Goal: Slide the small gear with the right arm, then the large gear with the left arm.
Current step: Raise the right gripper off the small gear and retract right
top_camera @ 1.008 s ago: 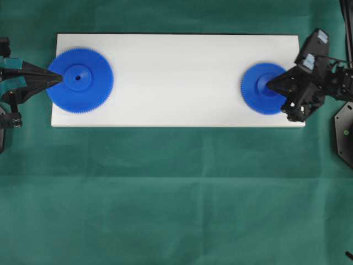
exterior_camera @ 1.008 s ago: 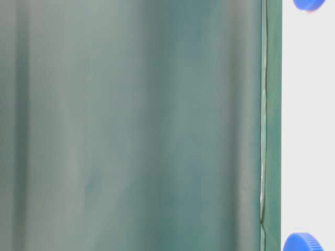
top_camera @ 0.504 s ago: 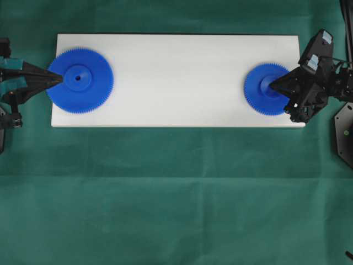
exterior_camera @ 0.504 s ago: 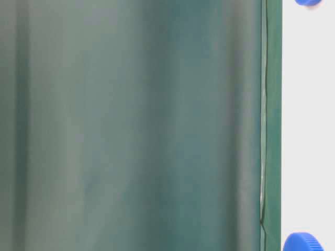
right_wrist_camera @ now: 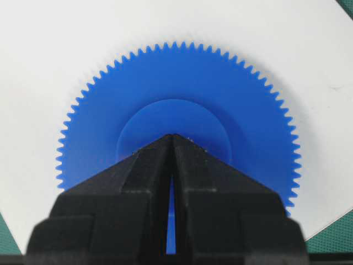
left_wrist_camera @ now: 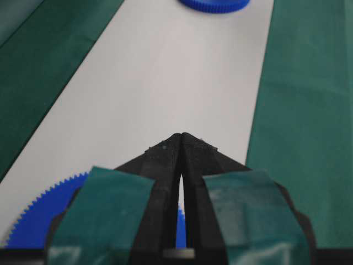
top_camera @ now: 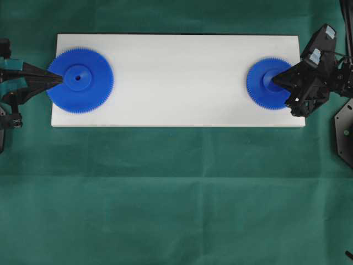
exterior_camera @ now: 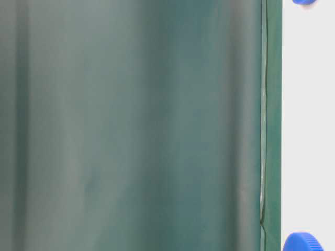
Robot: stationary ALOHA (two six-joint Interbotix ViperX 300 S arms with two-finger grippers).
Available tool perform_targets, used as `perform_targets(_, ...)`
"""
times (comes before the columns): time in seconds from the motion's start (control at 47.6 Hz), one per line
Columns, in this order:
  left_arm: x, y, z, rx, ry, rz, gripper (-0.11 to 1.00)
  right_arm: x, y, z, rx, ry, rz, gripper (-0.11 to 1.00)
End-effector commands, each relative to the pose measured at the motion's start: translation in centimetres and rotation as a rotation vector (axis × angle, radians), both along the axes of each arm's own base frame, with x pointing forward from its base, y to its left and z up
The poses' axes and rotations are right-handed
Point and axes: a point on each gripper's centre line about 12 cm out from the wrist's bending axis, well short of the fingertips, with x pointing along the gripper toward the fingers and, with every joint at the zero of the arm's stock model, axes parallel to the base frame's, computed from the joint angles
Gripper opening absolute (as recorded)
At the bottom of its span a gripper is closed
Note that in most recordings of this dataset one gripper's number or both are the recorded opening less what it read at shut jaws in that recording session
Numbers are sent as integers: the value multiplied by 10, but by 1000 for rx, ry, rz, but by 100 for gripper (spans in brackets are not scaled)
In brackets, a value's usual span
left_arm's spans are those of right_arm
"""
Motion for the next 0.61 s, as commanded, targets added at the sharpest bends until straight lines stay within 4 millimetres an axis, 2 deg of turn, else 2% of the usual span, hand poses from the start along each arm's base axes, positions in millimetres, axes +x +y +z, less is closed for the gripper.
perform_targets(0.0,2,1,4,0,-13,4,0,1,-2,1,-2,4,-6,50)
perform_targets(0.189,2,1,4,0,-13,4,0,7,-6,16,-34,-50,-3,50)
perform_targets(0.399,2,1,4,0,-13,4,0,12,-8,43,-106,-142,17,50)
perform_targets(0.588,3,1,6,1,-17,4,0,11,-3,68,-180,-245,54,50)
